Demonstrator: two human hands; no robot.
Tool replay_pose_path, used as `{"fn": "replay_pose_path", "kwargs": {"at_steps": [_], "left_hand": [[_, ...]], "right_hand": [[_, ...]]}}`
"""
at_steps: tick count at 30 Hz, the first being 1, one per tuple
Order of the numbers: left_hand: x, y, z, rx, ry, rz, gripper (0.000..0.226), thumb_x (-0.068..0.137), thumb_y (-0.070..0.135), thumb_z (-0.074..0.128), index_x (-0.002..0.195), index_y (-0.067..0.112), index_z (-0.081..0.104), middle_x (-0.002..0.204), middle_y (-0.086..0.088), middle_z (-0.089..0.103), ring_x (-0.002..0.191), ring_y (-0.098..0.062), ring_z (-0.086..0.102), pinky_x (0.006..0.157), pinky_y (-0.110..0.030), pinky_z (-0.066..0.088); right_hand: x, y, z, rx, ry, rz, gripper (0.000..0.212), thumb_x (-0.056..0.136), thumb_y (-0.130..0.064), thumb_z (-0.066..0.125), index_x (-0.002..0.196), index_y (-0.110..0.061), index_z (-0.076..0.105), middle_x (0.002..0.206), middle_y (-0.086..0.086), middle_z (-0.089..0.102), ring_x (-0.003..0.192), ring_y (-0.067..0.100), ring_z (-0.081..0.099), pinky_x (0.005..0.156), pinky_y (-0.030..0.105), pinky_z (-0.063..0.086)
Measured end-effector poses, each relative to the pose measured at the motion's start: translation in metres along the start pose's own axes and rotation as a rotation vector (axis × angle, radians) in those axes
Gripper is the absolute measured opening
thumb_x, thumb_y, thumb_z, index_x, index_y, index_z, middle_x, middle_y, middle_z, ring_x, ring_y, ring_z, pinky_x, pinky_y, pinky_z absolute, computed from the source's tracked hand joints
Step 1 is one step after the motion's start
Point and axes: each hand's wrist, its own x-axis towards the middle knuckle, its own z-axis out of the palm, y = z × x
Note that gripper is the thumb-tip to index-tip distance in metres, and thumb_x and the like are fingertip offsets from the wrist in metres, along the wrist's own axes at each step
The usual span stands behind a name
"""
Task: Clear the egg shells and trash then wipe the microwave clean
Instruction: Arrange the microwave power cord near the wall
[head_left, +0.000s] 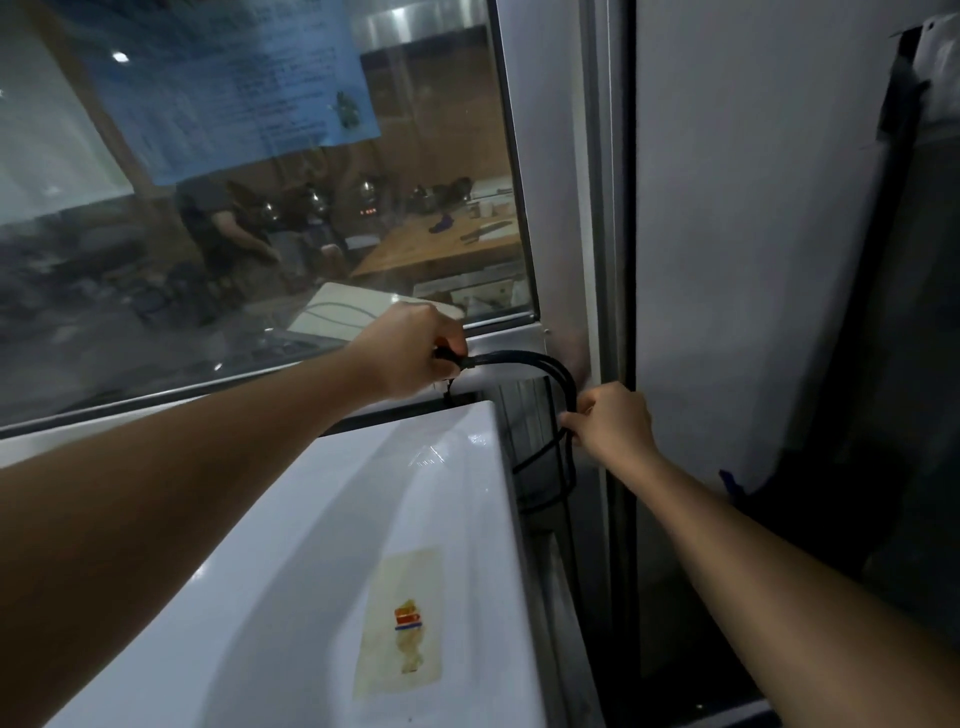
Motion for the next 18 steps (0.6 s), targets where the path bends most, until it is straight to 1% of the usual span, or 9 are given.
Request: {"fn": "replay_pose_path", "kwargs": {"at_steps": [2, 4, 7, 10, 12, 15, 17, 18], "left_hand": [[-0.001, -0.003, 0.004, -0.008, 0.006, -0.011, 0.020, 0.087, 0.015, 0.062, 0.105, 0.017, 0.069, 0.086, 0.005, 0.053, 0.082, -0.012, 0.050, 0.074, -0.017, 0.033], [0.000, -0.006, 0.007, -0.013, 0.020, -0.017, 0.020, 0.086, 0.014, 0.062, 0.104, 0.017, 0.070, 0.088, 0.003, 0.061, 0.083, -0.013, 0.052, 0.075, -0.018, 0.034], [0.001, -0.011, 0.012, -0.004, 0.029, -0.024, 0.020, 0.085, 0.015, 0.063, 0.103, 0.018, 0.071, 0.098, -0.002, 0.069, 0.083, -0.012, 0.052, 0.077, -0.021, 0.037], [-0.001, -0.011, 0.018, 0.019, 0.005, -0.018, 0.018, 0.084, 0.017, 0.065, 0.101, 0.020, 0.072, 0.096, -0.001, 0.068, 0.089, -0.018, 0.058, 0.080, -0.026, 0.045], [-0.003, -0.011, 0.021, 0.034, -0.013, -0.002, 0.016, 0.083, 0.019, 0.066, 0.098, 0.021, 0.072, 0.093, -0.001, 0.067, 0.089, -0.021, 0.059, 0.080, -0.030, 0.047], [-0.004, -0.009, 0.022, 0.052, -0.033, 0.018, 0.015, 0.082, 0.020, 0.067, 0.096, 0.022, 0.073, 0.092, -0.002, 0.068, 0.088, -0.022, 0.059, 0.080, -0.035, 0.049], [-0.005, -0.010, 0.023, 0.075, -0.052, 0.029, 0.014, 0.081, 0.019, 0.067, 0.094, 0.021, 0.072, 0.089, -0.001, 0.066, 0.088, -0.020, 0.057, 0.080, -0.035, 0.048], [-0.005, -0.010, 0.023, 0.092, -0.064, 0.033, 0.013, 0.081, 0.019, 0.067, 0.093, 0.021, 0.072, 0.087, 0.000, 0.062, 0.087, -0.019, 0.055, 0.080, -0.034, 0.047]], "right_hand": [[0.005, 0.002, 0.008, 0.094, -0.025, 0.017, 0.026, 0.079, -0.023, 0.073, 0.060, -0.016, 0.057, 0.079, 0.015, 0.069, 0.079, 0.030, 0.068, 0.079, 0.043, 0.055], [0.009, 0.002, 0.016, 0.172, -0.027, 0.027, 0.024, 0.078, -0.020, 0.074, 0.061, -0.014, 0.058, 0.079, 0.017, 0.069, 0.079, 0.032, 0.068, 0.079, 0.047, 0.055], [0.011, 0.004, 0.026, 0.239, -0.031, 0.043, 0.032, 0.077, -0.017, 0.074, 0.053, -0.014, 0.054, 0.073, 0.018, 0.067, 0.075, 0.032, 0.068, 0.075, 0.048, 0.056], [0.007, 0.007, 0.035, 0.259, -0.060, 0.094, 0.032, 0.078, -0.016, 0.074, 0.054, -0.013, 0.053, 0.076, 0.018, 0.067, 0.076, 0.033, 0.068, 0.076, 0.049, 0.056], [0.002, 0.011, 0.041, 0.274, -0.076, 0.119, 0.036, 0.078, -0.015, 0.074, 0.053, -0.012, 0.048, 0.078, 0.019, 0.065, 0.080, 0.035, 0.066, 0.079, 0.051, 0.054], [-0.003, 0.022, 0.052, 0.319, -0.157, 0.149, 0.032, 0.078, -0.014, 0.074, 0.059, -0.013, 0.047, 0.077, 0.013, 0.061, 0.086, 0.034, 0.065, 0.082, 0.049, 0.054], [-0.002, 0.030, 0.058, 0.330, -0.208, 0.151, 0.026, 0.077, -0.006, 0.070, 0.063, -0.016, 0.051, 0.079, 0.010, 0.061, 0.090, 0.034, 0.064, 0.085, 0.047, 0.054], [-0.001, 0.035, 0.059, 0.321, -0.236, 0.150, 0.024, 0.078, 0.000, 0.064, 0.065, -0.017, 0.053, 0.081, 0.009, 0.060, 0.092, 0.034, 0.063, 0.087, 0.045, 0.053]]}}
